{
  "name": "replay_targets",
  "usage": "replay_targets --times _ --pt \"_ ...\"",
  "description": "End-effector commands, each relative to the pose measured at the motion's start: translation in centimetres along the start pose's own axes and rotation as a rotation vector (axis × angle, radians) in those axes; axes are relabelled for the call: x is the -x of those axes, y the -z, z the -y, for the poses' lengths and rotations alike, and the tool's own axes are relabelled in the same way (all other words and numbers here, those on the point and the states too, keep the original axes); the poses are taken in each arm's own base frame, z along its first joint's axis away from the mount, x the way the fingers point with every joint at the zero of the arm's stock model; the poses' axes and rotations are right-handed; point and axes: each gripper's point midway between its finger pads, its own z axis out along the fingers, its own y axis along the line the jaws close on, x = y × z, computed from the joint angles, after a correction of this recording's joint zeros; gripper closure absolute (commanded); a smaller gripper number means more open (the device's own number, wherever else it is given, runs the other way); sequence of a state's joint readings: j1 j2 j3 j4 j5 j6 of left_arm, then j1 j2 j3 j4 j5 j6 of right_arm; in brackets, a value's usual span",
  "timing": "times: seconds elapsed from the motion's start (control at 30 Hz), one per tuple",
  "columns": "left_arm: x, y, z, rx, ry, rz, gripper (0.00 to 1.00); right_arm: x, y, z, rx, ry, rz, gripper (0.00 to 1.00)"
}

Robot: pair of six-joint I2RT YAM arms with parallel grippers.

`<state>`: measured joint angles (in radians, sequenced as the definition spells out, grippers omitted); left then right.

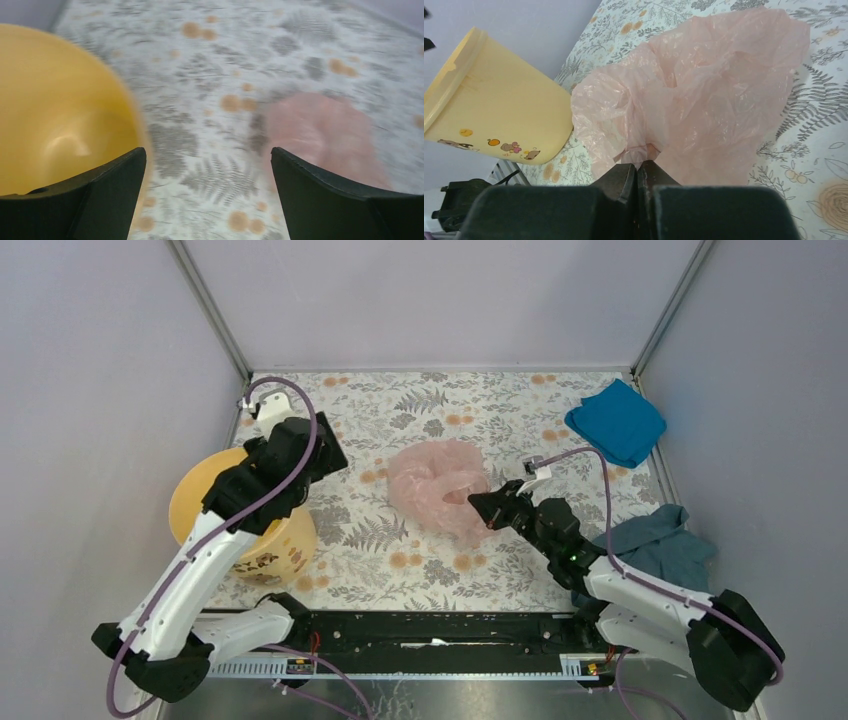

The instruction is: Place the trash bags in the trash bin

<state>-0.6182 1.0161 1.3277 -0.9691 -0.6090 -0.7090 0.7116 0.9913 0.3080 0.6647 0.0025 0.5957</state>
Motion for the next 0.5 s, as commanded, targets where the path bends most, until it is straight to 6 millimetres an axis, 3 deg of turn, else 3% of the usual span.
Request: replay_targets --times 0.0,0.1,0.27,0.47 --pt "-0.3 -1.0 -6.2 0.306 -0.083 -0.017 0.01 2.3 0.8 0.0 -0.04 0.073 0.055 1.0" --pt "-1.2 -2.4 -6.4 0.353 -0.101 -0.057 0.02 2.9 1.4 0.0 -0.047 0.086 0.069 1.0" --pt "-2.7 -3.0 -7.3 0.398 -0.096 -0.081 0.09 3.4 2.3 -0.3 -0.045 0.092 0.08 1.0" --pt "-3.8 -3.2 -5.7 0.262 -0.08 -0.102 0.44 4.9 3.2 -0.6 -0.059 0.124 0.119 1.0"
